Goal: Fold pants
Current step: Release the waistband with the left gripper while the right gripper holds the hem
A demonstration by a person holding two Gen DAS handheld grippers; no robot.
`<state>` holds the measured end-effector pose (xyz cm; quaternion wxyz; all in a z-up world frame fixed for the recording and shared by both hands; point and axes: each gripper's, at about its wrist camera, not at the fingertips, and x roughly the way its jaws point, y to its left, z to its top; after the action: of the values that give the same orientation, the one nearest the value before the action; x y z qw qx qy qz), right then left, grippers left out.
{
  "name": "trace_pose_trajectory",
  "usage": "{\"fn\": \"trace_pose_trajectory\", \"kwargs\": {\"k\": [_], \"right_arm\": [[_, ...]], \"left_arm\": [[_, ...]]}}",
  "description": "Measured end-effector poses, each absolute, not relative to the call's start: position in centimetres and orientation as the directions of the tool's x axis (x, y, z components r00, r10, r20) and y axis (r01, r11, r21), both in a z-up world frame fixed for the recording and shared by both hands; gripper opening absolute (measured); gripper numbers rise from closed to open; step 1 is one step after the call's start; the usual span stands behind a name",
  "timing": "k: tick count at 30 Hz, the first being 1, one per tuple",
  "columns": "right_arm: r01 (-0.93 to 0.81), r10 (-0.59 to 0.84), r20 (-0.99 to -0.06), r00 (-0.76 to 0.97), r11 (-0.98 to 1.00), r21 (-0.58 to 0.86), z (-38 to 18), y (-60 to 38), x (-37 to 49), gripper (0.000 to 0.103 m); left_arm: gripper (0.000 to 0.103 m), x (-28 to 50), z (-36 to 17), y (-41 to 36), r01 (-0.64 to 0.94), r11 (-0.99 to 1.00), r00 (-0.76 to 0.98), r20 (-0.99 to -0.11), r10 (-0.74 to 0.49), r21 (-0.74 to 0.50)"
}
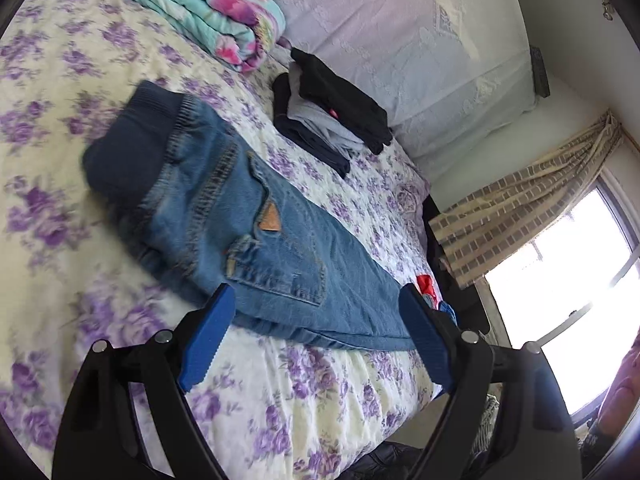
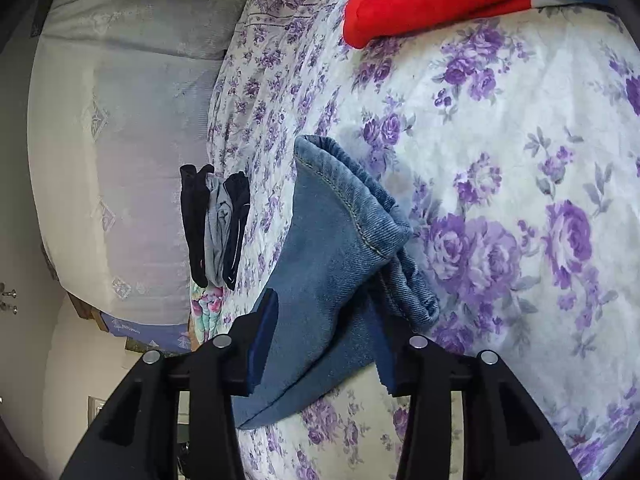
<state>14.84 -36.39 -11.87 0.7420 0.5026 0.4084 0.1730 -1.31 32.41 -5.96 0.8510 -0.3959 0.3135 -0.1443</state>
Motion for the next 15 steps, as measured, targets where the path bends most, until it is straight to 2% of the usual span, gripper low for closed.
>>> {"fn": "trace_pose_trajectory", "kwargs": {"k": [3,4,6,9,11,13,14,15], "right_arm": [[0.149,0.667,-0.429,0.609,0.434,0.888,-11.6,-36.0,15.3,0.047],[0.148,0.666,-0.429,0.610,0.436,0.888,-11.5,-35.8,15.4,0.047],[0.150,0.663,-0.434,0.610,0.441,0.885,-11.5,-35.6,15.4,0.046],[0.149,0.662,-0.444,0.604,0.454,0.879,-11.7,-35.5,15.6,0.046],[0.151,0.665,-0.446,0.599,0.453,0.879,-11.8,-35.4,15.8,0.044],[0.140,0.667,-0.449,0.595,0.464,0.875,-11.8,-35.1,16.1,0.030],[0.138,0.664,-0.451,0.596,0.469,0.872,-11.8,-35.0,16.2,0.023],[0.138,0.665,-0.451,0.595,0.468,0.873,-12.0,-35.0,16.3,0.013]], "left_arm": [[0.081,-2.0,-6.1,34.4,-0.060,0.604,0.814,-0.389,-0.432,-0.794],[0.081,-1.9,-6.4,35.0,-0.085,0.593,0.817,-0.397,-0.419,-0.801],[0.081,-1.4,-7.6,36.0,-0.195,0.569,0.800,-0.465,-0.379,-0.799],[0.081,-0.9,-8.5,36.5,-0.236,0.540,0.792,-0.482,-0.375,-0.808],[0.081,-0.4,-8.0,37.1,-0.267,0.553,0.808,-0.496,-0.319,-0.790],[0.072,0.4,-7.5,37.9,-0.293,0.553,0.816,-0.505,-0.281,-0.780],[0.064,0.8,-7.5,38.3,-0.310,0.546,0.814,-0.514,-0.272,-0.779],[0.052,1.1,-7.4,38.7,-0.319,0.536,0.814,-0.516,-0.268,-0.782]]}}
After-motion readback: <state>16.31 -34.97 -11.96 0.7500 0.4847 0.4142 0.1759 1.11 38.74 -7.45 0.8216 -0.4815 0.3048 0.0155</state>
